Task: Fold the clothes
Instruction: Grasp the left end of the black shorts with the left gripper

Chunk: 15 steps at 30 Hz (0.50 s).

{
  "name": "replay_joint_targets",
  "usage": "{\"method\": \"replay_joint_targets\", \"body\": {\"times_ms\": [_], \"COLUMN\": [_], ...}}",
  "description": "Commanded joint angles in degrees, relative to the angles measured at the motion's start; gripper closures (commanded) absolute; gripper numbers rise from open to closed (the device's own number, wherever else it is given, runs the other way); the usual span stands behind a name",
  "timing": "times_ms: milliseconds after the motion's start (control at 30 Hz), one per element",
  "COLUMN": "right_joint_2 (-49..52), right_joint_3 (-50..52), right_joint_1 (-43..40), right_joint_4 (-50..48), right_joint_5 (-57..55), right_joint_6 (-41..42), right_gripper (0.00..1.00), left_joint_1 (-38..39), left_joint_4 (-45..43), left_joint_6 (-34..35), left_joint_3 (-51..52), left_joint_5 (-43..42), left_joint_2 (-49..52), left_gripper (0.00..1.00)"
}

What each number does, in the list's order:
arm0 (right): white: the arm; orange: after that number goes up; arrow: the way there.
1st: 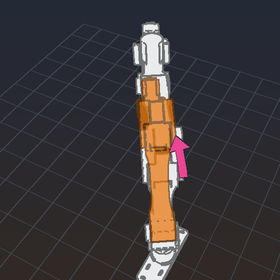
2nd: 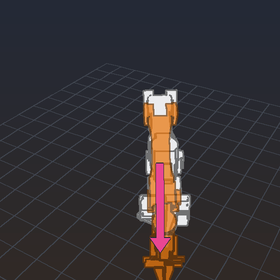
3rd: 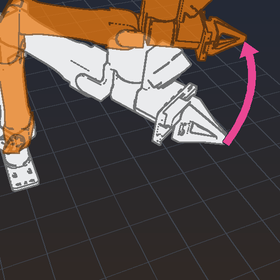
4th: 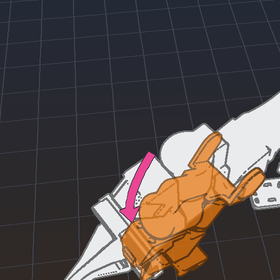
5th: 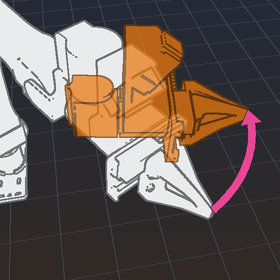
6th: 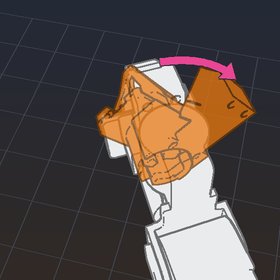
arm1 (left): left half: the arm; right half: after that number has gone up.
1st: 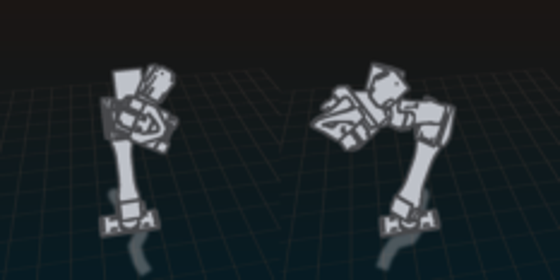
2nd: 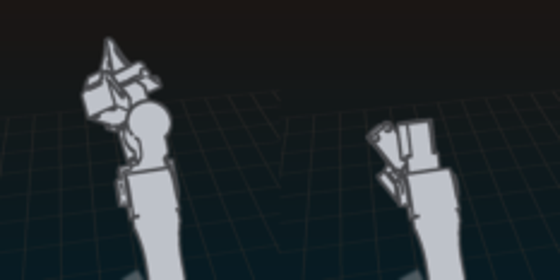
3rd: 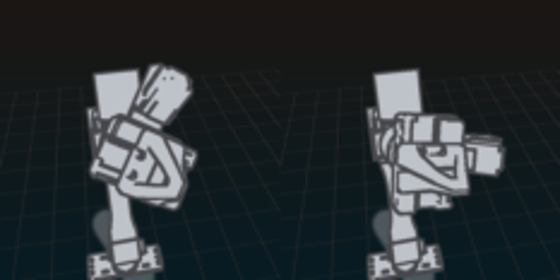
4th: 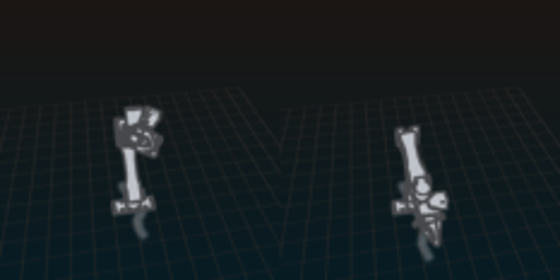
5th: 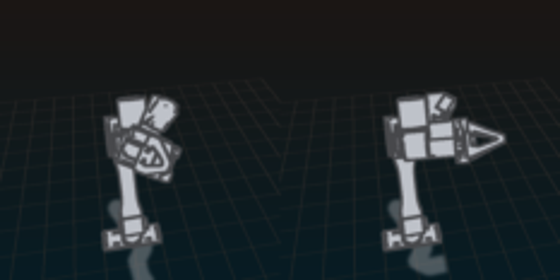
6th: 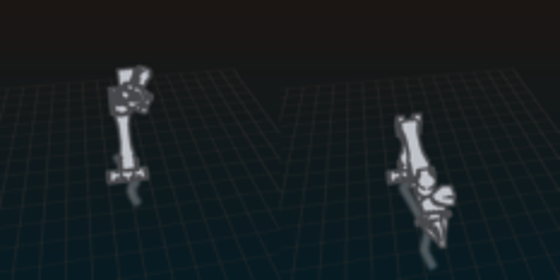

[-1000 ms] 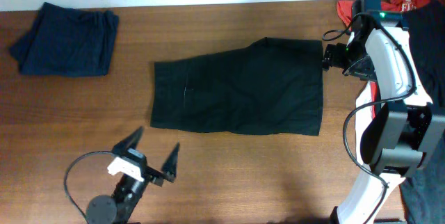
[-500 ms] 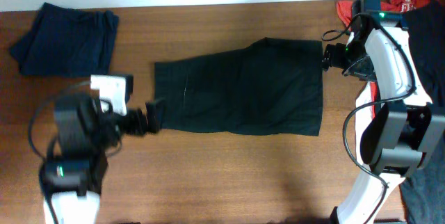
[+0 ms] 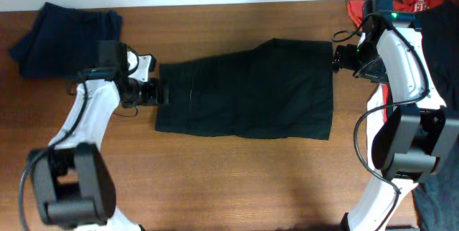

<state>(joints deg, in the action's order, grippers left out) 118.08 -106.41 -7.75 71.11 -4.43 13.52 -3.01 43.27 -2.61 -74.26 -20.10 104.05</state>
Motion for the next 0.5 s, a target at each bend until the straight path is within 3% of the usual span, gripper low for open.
{"method": "replay_joint_targets", "body": {"times_ms": [0, 133, 200, 267, 333, 367, 467], "right_joint_2": [-0.3, -0.3, -0.3, -0.3, -0.3, -0.3, -0.3], "right_joint_3": [-0.7, -0.7, -0.7, -0.7, -0.7, -0.7, -0.7], "right_joint_1": [-0.2, -0.2, -0.2, -0.2, -0.2, -0.2, -0.2], "right_joint_4": [0.0, 0.0, 0.0, 0.0, 0.0, 0.0, 0.0], "right_joint_5": [-0.1, -0.1, -0.1, -0.1, -0.1, -0.1, -0.1], "right_joint_6": [0.5, 0.5, 0.5, 0.5, 0.5, 0.5, 0.5], "right_gripper": [0.01, 0.01, 0.01, 0.01, 0.01, 0.01, 0.01], "left_joint_1": [-0.1, -0.1, -0.1, 0.2, 0.9, 1.5, 2.3], "left_joint_4": [-0.9, -1.4, -1.1, -0.6, -0.2, -0.1, -0.1], "left_joint_6": [-2.1, -2.1, -2.1, -2.1, -2.1, -2.1, 1.3], "left_joint_3": [-0.7, -0.7, -0.7, -0.7, -0.7, -0.7, -0.7], "left_joint_5": [-1.1, -3.3, -5.1, -6.1, -6.1, -6.0, -4.2], "left_joint_2": [4.6, 9.3, 10.7, 12.3, 13.1, 13.4, 13.4], "left_gripper": [0.01, 0.02, 0.07, 0.25, 0.27, 0.33, 0.82]}}
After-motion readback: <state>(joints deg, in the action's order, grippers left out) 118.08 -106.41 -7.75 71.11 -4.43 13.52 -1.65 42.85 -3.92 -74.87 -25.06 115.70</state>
